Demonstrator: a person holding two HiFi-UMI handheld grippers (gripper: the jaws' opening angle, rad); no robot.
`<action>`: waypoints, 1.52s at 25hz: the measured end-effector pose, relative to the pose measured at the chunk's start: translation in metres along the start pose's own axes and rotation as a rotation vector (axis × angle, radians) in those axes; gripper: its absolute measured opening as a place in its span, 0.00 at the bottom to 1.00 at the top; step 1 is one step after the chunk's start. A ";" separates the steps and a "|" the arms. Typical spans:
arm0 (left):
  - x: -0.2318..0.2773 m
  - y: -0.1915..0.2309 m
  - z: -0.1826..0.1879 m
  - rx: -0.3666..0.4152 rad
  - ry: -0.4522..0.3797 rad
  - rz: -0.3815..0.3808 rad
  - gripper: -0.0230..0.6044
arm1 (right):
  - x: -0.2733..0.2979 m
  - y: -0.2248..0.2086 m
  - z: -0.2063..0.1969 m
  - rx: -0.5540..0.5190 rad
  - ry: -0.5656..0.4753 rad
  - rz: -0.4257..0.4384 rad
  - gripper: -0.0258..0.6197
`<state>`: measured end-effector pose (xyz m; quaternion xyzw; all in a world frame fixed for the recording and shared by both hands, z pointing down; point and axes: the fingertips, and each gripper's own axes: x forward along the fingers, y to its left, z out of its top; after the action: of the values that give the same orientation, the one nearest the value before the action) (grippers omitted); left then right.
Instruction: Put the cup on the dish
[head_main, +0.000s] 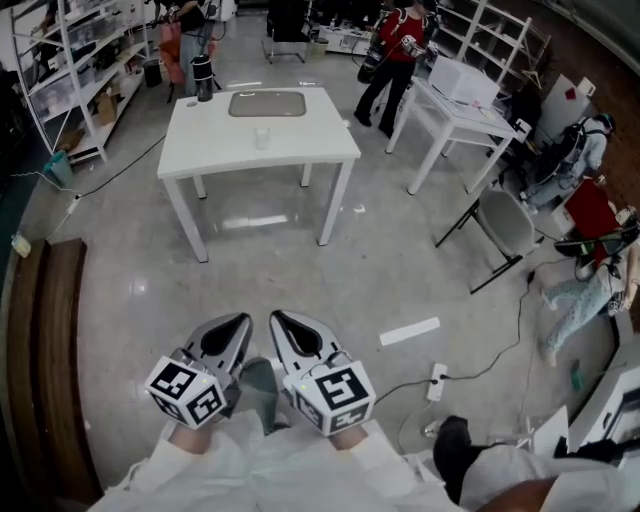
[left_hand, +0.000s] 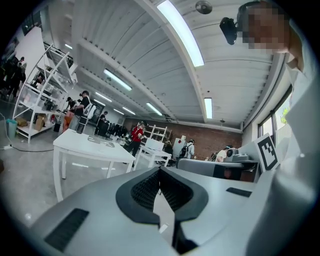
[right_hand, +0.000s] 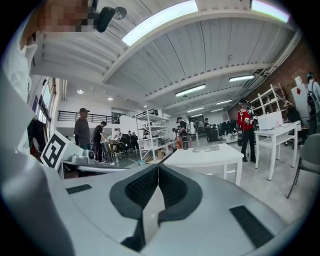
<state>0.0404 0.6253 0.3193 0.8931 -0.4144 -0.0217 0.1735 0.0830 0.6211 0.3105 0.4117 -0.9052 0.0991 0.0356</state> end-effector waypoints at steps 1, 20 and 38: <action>0.007 0.007 0.001 0.006 0.009 0.001 0.05 | 0.008 -0.006 0.001 0.004 -0.004 -0.006 0.06; 0.145 0.224 0.097 0.072 0.086 -0.037 0.05 | 0.251 -0.111 0.060 0.056 -0.003 -0.083 0.06; 0.224 0.329 0.105 0.021 0.140 -0.031 0.05 | 0.360 -0.181 0.060 0.047 0.047 -0.093 0.06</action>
<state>-0.0725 0.2310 0.3523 0.9005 -0.3878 0.0425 0.1923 -0.0172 0.2268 0.3316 0.4514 -0.8815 0.1285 0.0518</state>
